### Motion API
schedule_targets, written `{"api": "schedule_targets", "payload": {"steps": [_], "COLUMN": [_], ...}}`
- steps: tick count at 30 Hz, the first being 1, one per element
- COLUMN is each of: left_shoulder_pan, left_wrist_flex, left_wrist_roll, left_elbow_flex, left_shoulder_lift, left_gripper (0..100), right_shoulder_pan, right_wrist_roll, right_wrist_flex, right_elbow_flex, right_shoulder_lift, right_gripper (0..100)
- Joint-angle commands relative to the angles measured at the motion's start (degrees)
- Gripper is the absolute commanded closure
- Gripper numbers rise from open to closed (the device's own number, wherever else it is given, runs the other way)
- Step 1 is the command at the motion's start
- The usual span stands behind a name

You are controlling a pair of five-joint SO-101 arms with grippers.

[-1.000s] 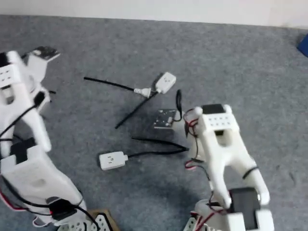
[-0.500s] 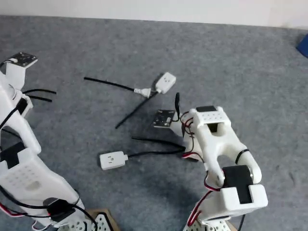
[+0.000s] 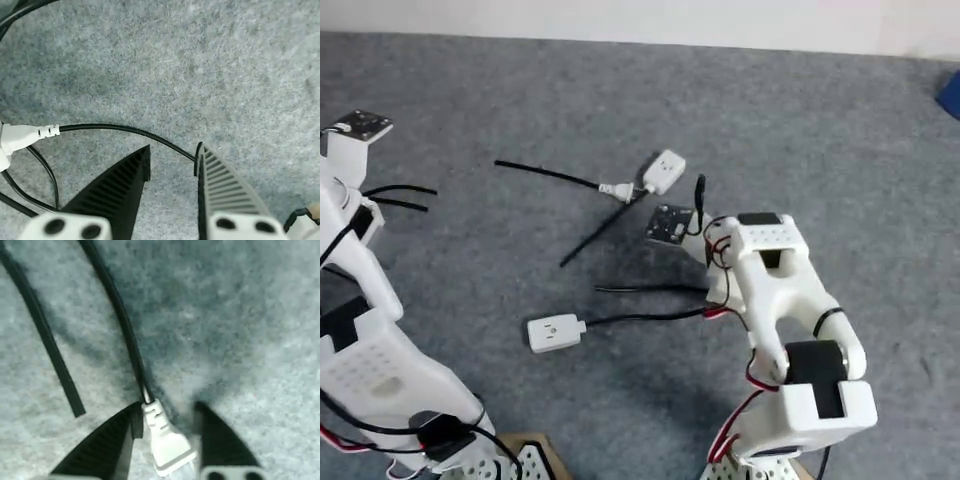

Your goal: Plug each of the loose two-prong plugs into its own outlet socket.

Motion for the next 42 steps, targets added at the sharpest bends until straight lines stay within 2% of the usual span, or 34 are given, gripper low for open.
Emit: {"api": "schedule_targets", "payload": {"steps": [1, 10, 12, 14, 17, 21, 23, 28, 32, 36, 39, 42], "left_shoulder_pan": [0.04, 0.04, 0.04, 0.31, 3.03, 8.84, 12.26, 20.26, 26.15, 31.34, 33.36, 34.95], "left_wrist_flex": [0.0, 0.0, 0.0, 0.0, 0.0, -0.35, -0.35, 0.0, 0.09, 0.09, 0.09, -0.44], "left_wrist_roll": [-0.53, -0.53, -0.53, -0.44, 0.7, 13.89, 18.02, 24.18, 27.96, 30.24, 33.85, 35.34], "left_elbow_flex": [-0.22, -0.22, -0.22, -0.22, -0.22, -1.71, -3.12, -8.57, -14.2, -14.9, -9.63, 2.95], "left_shoulder_lift": [-3.21, -3.21, -3.21, -3.21, -3.65, -3.91, -3.82, -3.91, -7.16, -18.95, -30.73, -44.09], "left_gripper": [84, 84, 84, 84, 84, 84, 84, 84, 84, 83, 78, 75], "right_shoulder_pan": [-0.04, -0.04, -0.04, -0.57, -1.54, -5.14, -6.99, -13.49, -19.38, -22.73, -22.9, -23.6], "right_wrist_roll": [0.79, 0.35, -1.67, -8.09, -23.21, -43.34, -49.85, -58.46, -65.32, -71.56, -75.52, -80.0], "right_wrist_flex": [1.8, 5.49, 7.6, 10.33, 16.13, 27.38, 33.63, 45.32, 45.41, 45.05, 43.3, 41.98], "right_elbow_flex": [-0.31, -0.31, -1.01, -4.88, -14.29, -32.13, -42.77, -65.8, -65.45, -64.04, -66.51, -70.46], "right_shoulder_lift": [0.4, 0.4, 0.13, -0.92, -4.0, -6.73, -6.73, -6.46, -3.21, 4.53, 7.78, 8.31], "right_gripper": [98.9, 99.1, 99.1, 99.1, 99.1, 99.2, 99.3, 99.3, 99.3, 99.3, 99.3, 99.3]}}
